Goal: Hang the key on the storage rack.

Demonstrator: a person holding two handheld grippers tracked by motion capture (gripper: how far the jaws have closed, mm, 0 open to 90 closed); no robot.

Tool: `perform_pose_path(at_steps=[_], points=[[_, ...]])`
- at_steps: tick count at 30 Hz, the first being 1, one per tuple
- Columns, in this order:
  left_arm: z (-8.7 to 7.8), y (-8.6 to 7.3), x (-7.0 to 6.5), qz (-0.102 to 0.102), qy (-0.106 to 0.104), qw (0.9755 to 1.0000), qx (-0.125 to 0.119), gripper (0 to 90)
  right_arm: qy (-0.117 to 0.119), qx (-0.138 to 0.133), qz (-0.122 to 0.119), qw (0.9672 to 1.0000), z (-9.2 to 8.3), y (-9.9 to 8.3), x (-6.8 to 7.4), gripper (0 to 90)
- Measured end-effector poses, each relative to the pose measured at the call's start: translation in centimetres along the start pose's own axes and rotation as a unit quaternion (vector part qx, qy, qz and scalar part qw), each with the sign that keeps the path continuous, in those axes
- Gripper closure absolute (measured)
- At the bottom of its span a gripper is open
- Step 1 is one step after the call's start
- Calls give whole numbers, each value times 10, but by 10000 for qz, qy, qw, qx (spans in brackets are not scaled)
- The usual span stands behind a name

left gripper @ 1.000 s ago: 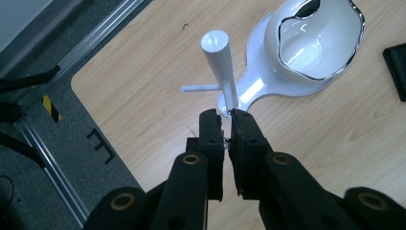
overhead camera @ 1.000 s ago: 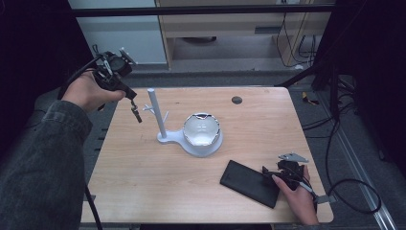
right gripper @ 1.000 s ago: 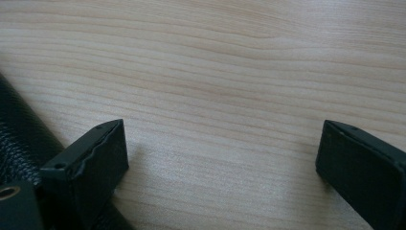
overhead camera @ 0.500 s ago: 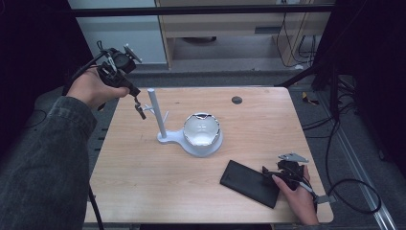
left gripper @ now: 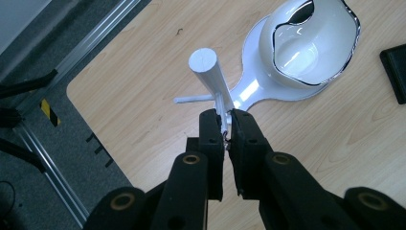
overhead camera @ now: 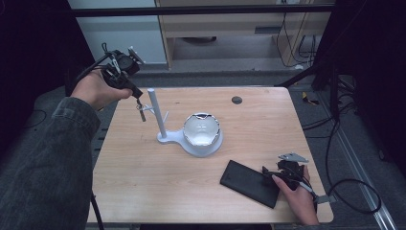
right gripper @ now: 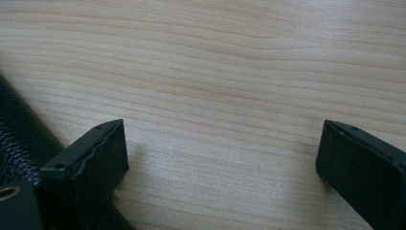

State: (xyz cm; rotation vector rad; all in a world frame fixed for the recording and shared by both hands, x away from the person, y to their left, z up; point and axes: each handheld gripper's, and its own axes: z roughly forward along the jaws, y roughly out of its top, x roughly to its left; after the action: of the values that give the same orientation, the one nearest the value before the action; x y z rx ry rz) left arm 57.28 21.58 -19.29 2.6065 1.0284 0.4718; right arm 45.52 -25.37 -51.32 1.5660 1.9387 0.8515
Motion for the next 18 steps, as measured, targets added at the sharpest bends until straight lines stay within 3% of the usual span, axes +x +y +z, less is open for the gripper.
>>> perform_pose_path(at_steps=[18], points=[[13, -6, -3, 18, -106, 9999, -31, 835, -3, -3, -20, 10000, 0, 0, 0, 41]])
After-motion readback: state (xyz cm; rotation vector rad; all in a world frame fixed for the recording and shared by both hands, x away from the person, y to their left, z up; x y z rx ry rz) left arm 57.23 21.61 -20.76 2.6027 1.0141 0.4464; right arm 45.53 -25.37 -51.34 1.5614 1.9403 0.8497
